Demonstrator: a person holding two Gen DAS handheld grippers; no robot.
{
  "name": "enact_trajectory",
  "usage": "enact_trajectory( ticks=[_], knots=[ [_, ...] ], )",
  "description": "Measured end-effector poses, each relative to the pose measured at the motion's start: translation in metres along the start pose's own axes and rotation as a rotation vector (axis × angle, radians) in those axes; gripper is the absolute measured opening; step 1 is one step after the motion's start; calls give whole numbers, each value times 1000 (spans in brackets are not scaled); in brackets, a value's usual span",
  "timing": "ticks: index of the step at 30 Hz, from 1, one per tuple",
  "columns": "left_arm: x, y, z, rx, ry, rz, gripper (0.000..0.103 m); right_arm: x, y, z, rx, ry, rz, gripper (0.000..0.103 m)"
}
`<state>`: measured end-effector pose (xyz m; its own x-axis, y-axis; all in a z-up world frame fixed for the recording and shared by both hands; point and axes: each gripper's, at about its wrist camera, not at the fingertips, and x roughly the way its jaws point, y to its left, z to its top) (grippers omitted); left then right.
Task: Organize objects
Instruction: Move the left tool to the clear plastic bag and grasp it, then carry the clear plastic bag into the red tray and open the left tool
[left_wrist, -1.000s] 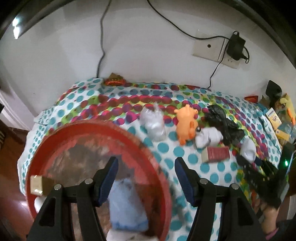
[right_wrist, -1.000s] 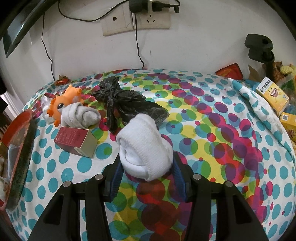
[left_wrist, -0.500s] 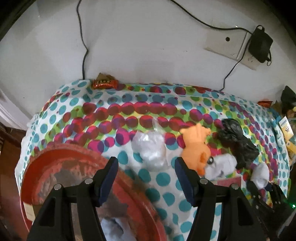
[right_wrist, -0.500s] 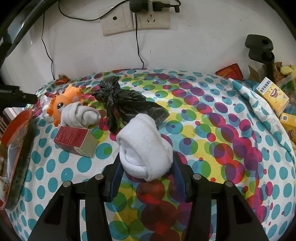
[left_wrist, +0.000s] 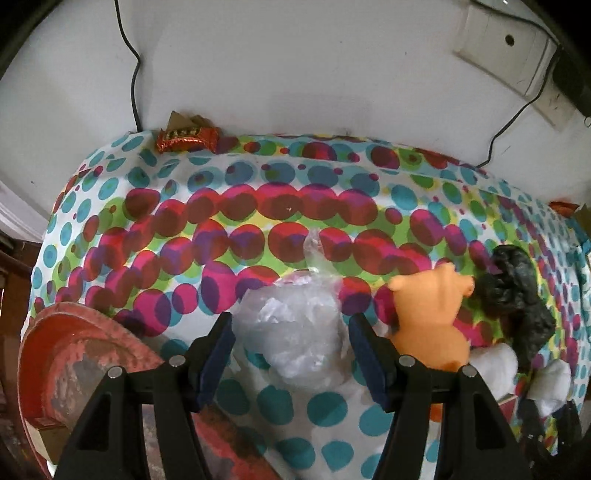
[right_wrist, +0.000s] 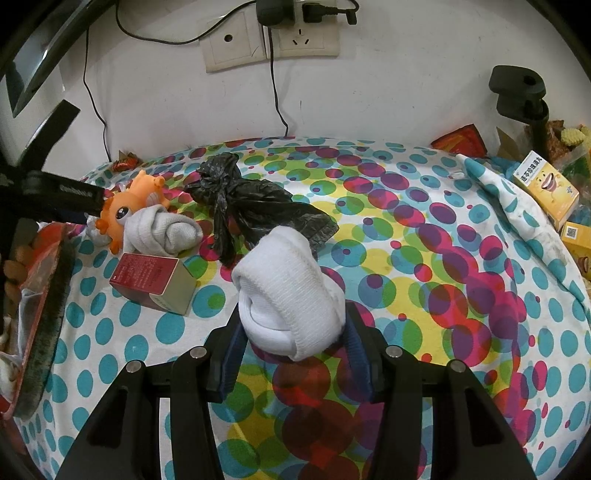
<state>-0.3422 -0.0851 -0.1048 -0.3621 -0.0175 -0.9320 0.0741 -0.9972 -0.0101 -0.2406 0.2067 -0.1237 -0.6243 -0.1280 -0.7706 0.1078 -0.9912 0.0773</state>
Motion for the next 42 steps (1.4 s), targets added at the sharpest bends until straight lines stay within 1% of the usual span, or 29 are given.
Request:
enact_trajectory(
  ticks=[2, 6, 7, 8, 9, 15, 22, 24, 28, 31, 32, 35, 42],
  knots=[
    [0, 2, -1, -16, -10, -15, 65, 0, 0, 0, 0, 0, 0, 48],
    [0, 3, -5, -5, -28, -21, 65, 0, 1, 0, 0, 0, -1, 48],
    [0, 3, -7, -4, -28, -24, 63, 0, 1, 0, 0, 0, -1, 48],
    [0, 3, -8, -5, -27, -33, 47, 0, 0, 0, 0, 0, -1, 48],
    [0, 3, -9, -4, -28, -31, 39, 0, 0, 0, 0, -1, 0, 48],
    [-5, -3, -16, 42, -43, 0, 38, 0, 1, 0, -1, 0, -2, 48],
    [-12, -3, -21, 54, -35, -29, 38, -1, 2, 0, 0, 0, -2, 48],
    [-16, -3, -23, 52, -42, -27, 38, -1, 2, 0, -1, 1, -3, 48],
    [-28, -3, -25, 55, -57, -47, 38, -1, 2, 0, -2, 1, -4, 48],
    [-40, 6, -27, 57, -67, -45, 38, -1, 2, 0, -3, 1, -6, 48],
    [-37, 0, -23, 58, -69, -47, 38, -1, 2, 0, -4, 1, -6, 48],
    [-45, 2, -24, 56, -75, -50, 38, -1, 3, 0, -4, 1, -6, 48],
    [-70, 20, -35, 46, -86, -59, 38, 0, 3, 0, -9, 3, -13, 48]
  ],
)
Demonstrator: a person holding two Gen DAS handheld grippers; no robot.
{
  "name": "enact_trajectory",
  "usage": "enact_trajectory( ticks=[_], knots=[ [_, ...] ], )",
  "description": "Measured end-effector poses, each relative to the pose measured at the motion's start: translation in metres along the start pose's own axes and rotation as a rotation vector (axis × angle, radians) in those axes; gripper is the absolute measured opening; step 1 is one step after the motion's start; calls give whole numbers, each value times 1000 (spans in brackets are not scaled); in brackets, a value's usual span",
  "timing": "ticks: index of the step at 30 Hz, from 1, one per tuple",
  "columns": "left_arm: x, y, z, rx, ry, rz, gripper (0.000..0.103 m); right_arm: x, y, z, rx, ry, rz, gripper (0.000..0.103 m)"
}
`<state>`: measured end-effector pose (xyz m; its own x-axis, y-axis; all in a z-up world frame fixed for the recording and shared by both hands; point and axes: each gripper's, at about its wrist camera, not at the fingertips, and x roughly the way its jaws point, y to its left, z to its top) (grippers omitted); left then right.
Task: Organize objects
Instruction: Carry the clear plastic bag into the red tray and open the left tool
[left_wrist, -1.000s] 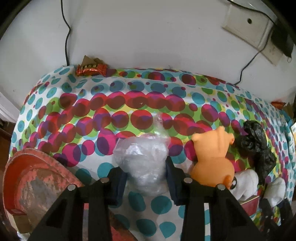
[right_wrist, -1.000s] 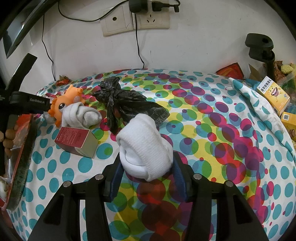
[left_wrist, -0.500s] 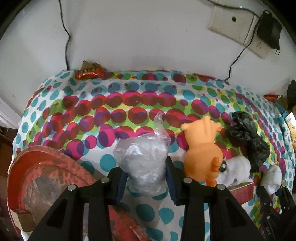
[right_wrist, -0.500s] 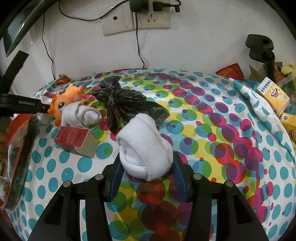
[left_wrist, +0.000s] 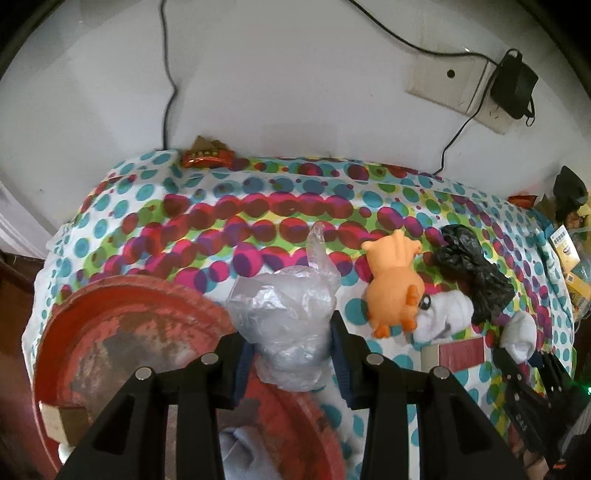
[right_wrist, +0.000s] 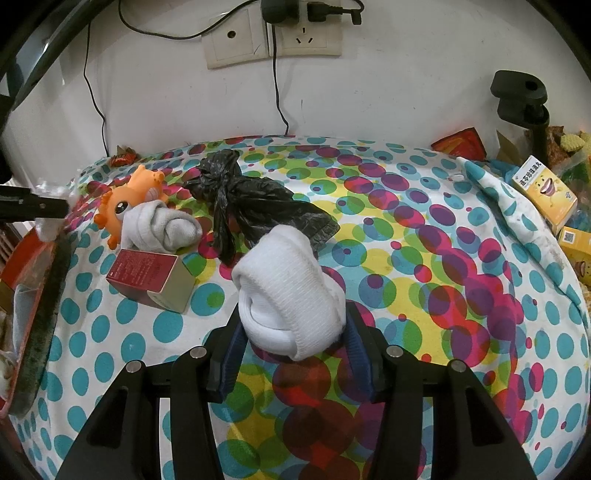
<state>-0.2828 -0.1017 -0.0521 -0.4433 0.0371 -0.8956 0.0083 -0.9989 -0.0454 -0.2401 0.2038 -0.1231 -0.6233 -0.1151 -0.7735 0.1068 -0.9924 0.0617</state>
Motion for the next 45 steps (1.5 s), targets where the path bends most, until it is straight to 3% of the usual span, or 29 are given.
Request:
enact_trajectory(
  ticks=[12, 20, 36, 45],
  knots=[
    [-40, 43, -30, -42, -4, 23, 38, 0, 2, 1, -6, 3, -7, 48],
    [-55, 89, -47, -99, 5, 95, 38, 1, 1, 1, -11, 4, -12, 48],
    [-44, 175, -72, -191, 48, 233, 38, 1, 3, 1, -14, 4, -16, 48],
    [-35, 195, -68, -240, 33, 234, 38, 1, 3, 0, -21, 6, -22, 49]
  ],
)
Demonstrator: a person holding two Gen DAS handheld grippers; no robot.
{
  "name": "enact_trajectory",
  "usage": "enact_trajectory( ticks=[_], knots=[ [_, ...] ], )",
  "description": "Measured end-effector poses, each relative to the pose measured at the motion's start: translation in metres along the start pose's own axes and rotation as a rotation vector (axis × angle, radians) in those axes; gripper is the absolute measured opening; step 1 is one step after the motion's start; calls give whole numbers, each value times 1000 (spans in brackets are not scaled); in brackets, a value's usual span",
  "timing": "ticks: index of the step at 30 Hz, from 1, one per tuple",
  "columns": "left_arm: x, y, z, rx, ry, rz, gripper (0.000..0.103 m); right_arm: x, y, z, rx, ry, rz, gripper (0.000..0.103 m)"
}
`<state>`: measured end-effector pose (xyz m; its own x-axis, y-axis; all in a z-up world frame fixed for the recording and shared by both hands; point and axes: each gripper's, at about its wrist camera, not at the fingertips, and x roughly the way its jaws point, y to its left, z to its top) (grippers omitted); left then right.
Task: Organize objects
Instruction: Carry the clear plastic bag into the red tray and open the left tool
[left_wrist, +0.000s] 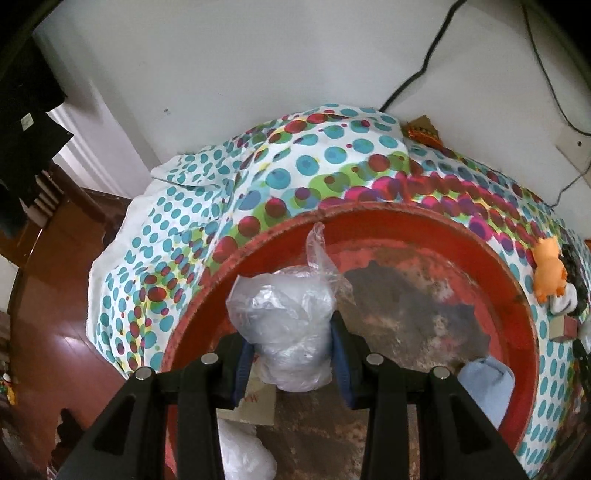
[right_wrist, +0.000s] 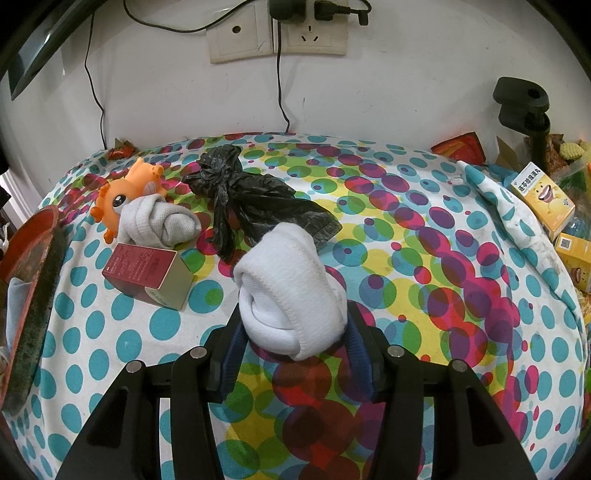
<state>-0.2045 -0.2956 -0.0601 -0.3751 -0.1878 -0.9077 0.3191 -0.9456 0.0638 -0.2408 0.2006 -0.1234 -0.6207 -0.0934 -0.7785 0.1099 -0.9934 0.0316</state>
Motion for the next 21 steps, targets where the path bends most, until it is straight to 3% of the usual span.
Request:
enact_trajectory(
  ticks=[21],
  knots=[
    [29, 4, 2, -34, 54, -30, 42, 0, 2, 0, -13, 3, -13, 50]
  ],
)
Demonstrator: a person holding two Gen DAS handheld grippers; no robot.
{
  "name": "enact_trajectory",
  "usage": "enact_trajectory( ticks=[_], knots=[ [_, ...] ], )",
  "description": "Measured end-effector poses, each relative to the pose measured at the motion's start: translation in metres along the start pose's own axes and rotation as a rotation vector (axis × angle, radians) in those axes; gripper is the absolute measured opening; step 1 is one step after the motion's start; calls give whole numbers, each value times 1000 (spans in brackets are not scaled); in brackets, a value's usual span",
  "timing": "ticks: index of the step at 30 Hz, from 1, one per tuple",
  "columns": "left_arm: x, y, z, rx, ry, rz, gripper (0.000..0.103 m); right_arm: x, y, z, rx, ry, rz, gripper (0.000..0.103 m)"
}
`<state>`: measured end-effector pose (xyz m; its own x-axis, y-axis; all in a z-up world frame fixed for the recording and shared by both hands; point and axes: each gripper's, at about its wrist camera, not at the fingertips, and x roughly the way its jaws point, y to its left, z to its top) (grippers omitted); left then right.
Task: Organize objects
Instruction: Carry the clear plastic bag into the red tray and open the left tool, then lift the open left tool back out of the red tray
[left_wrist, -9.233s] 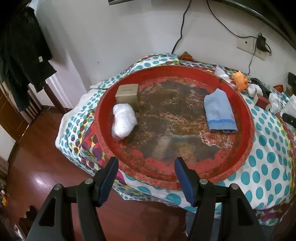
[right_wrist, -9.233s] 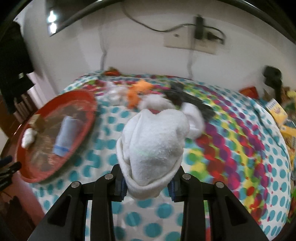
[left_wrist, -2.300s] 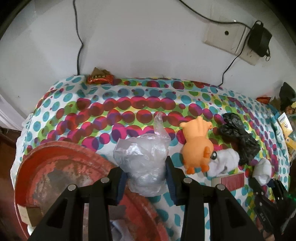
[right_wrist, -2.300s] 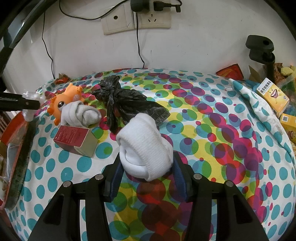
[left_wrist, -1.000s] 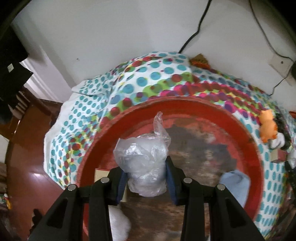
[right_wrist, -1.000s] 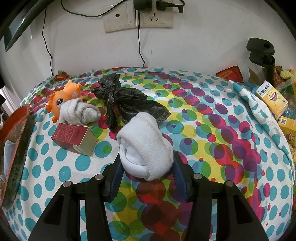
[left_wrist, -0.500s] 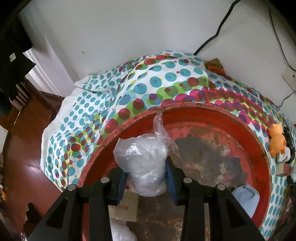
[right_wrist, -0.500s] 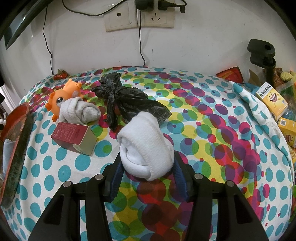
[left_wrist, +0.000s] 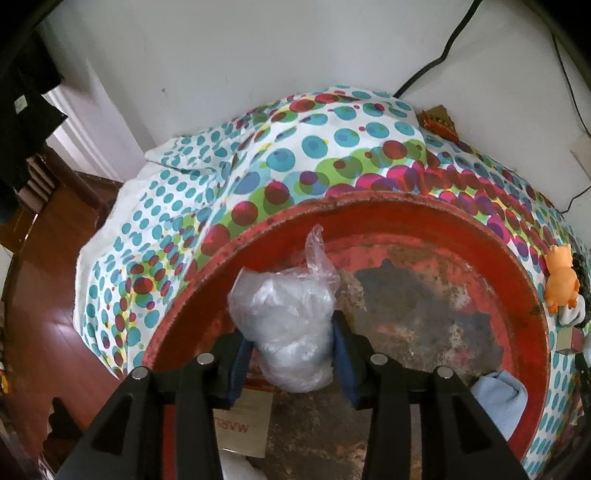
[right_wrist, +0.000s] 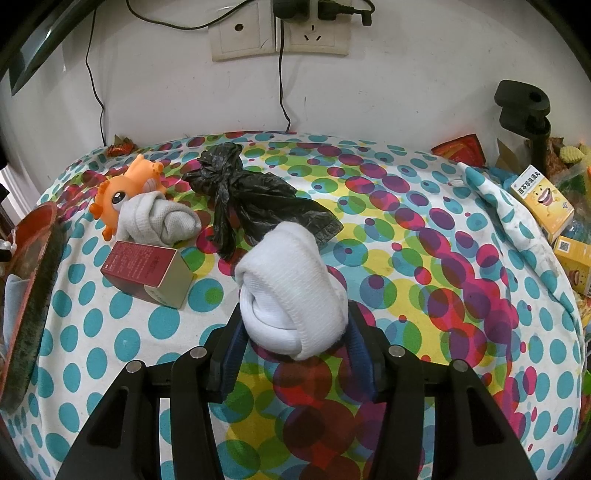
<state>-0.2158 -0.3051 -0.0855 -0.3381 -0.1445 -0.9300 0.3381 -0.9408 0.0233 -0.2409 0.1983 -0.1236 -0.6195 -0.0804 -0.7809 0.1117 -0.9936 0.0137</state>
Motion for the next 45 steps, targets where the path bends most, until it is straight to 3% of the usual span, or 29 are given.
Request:
enact_trajectory(
  ticks=[5, 15, 20, 28, 31, 35, 39, 45],
  knots=[
    [-2, -1, -3, 11, -1, 0, 54, 0, 1, 0, -1, 1, -1, 50],
    [-33, -9, -19, 18, -51, -4, 54, 0, 1, 0, -2, 1, -2, 50],
    [-64, -28, -62, 72, -102, 52, 54, 0, 1, 0, -3, 0, -4, 50],
    [-94, -56, -152, 185, -164, 27, 54, 0, -1, 1, 3, -2, -1, 48],
    [-102, -57, -172, 178, -207, 33, 55, 0, -1, 1, -4, 0, -10, 48],
    [-111, -50, -187, 132, -233, 20, 54, 0, 0, 2, -13, 1, -21, 47],
    [-116, -47, -197, 161, -261, 75, 55, 0, 0, 2, -16, 1, -24, 47],
    [-120, -40, -203, 147, -268, 73, 55, 0, 1, 2, -28, -1, -37, 47]
  ],
)
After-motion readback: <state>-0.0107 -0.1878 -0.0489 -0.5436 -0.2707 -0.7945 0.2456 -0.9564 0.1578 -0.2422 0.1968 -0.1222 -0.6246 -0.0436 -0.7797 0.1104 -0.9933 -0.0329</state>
